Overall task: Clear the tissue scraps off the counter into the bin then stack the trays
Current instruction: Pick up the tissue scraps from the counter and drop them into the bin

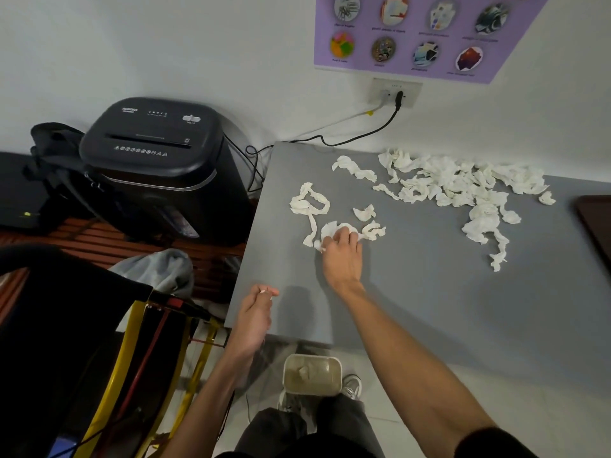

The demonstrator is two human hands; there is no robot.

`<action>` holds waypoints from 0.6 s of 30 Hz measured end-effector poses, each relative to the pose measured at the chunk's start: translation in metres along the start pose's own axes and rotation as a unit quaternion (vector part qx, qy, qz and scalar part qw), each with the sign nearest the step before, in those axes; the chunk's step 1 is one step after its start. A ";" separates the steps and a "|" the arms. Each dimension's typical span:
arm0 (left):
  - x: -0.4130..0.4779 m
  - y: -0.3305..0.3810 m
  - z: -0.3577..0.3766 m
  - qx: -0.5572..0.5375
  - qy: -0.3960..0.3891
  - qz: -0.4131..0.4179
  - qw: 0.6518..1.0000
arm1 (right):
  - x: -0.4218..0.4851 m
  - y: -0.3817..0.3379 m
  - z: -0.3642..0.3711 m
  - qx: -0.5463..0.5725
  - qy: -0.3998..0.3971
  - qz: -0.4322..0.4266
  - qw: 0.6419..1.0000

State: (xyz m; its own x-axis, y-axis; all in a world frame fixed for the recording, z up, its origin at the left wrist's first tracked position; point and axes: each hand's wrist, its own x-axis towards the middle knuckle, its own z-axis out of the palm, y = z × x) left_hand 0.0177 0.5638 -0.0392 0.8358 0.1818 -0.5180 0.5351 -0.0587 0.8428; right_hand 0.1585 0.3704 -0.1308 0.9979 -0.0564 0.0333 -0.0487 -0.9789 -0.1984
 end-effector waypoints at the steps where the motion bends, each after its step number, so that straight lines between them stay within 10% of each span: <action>1: -0.001 -0.002 -0.002 -0.004 -0.008 -0.005 1.000 | -0.013 -0.001 -0.001 0.022 0.000 -0.003 1.000; 11: -0.023 -0.027 0.003 0.025 -0.124 0.019 0.992 | -0.147 0.021 -0.069 0.388 0.018 0.152 0.909; 18: -0.065 -0.078 0.014 -0.007 -0.122 0.034 0.992 | -0.239 0.043 -0.065 0.611 -0.033 0.243 0.752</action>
State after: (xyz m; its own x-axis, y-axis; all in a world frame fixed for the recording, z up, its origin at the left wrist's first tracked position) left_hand -0.0767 0.5428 -0.0735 0.8760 -0.0651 -0.4779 0.4754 -0.0498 0.8783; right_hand -0.0844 0.3292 -0.0838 0.8772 -0.2999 -0.3750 -0.3722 0.0687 -0.9256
